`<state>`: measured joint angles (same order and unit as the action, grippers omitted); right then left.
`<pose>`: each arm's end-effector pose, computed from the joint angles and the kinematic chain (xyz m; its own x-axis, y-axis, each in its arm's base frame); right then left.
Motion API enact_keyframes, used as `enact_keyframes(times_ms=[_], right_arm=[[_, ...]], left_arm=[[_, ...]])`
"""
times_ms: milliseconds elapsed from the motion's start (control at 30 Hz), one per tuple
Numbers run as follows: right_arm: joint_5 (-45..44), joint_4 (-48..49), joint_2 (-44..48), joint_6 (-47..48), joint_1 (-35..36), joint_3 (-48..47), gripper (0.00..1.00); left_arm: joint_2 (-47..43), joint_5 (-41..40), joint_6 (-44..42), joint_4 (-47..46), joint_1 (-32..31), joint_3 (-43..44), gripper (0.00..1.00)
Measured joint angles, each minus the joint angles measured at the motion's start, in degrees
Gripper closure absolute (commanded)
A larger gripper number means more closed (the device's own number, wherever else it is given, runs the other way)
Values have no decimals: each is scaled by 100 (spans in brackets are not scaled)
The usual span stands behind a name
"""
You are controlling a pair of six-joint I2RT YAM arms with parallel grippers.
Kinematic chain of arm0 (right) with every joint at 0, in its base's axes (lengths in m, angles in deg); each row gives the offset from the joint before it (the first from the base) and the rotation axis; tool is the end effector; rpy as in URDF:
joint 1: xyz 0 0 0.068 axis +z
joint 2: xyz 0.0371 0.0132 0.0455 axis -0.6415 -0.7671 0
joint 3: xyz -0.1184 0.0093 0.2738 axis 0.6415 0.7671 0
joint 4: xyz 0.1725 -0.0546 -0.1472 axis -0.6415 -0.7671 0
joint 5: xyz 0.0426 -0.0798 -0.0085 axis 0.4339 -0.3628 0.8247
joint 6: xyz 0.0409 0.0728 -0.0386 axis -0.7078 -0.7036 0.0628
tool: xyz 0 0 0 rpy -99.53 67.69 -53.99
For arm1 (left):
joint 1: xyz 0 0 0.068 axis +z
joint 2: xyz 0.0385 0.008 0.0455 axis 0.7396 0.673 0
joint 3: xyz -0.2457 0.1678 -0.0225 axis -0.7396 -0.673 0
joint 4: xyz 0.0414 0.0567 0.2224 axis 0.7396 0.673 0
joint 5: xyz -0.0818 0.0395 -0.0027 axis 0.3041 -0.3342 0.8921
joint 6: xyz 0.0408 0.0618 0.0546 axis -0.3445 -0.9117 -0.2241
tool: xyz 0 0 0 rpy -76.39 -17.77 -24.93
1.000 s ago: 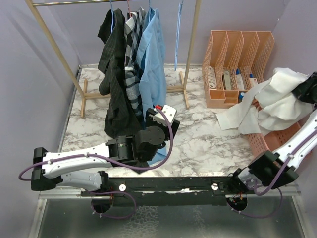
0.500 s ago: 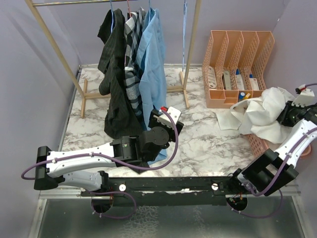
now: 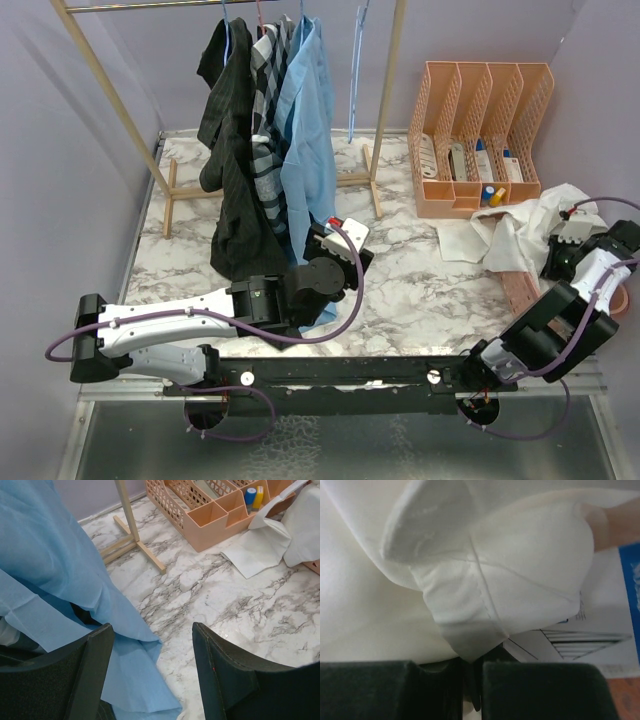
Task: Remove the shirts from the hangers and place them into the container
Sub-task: Place the shirt in the bin.
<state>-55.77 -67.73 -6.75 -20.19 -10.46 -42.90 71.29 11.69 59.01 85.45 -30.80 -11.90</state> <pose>0.1813 -0.1585 0.2423 -0.8008 0.1497 -0.5799 0.1085 0.9885 0.1054 0.1103 -0.2316 0.3865 -0.1486 0.0968 -0.9841 0.4848 0.8745 0.0128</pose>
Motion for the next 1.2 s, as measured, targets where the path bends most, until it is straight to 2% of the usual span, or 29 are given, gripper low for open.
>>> enact_keyframes(times_ms=[333,367,500,567,733,933,1067,1200], right_arm=[[-437,505,-286,527,0,855,98],[-476,518,-308,557,0,883,94],[-490,393,-282,592,0,758,59],[-411,70,-236,627,0,428,46],[109,-754,70,662,0,-975,30],[793,-1300,474,647,0,-2750,9],[1246,-1384,533,415,2,-3499,11],[1670,-1805,-260,236,81,-4360,17]], left_arm=[[131,105,22,-44,0,-31,33],[136,107,22,-46,0,-37,32],[166,133,22,-76,0,-44,27],[170,153,24,-85,0,-44,26],[170,212,46,-136,0,-109,26],[168,216,66,-197,0,-236,26],[146,219,63,-280,0,-319,26],[140,229,63,-367,0,-332,26]])
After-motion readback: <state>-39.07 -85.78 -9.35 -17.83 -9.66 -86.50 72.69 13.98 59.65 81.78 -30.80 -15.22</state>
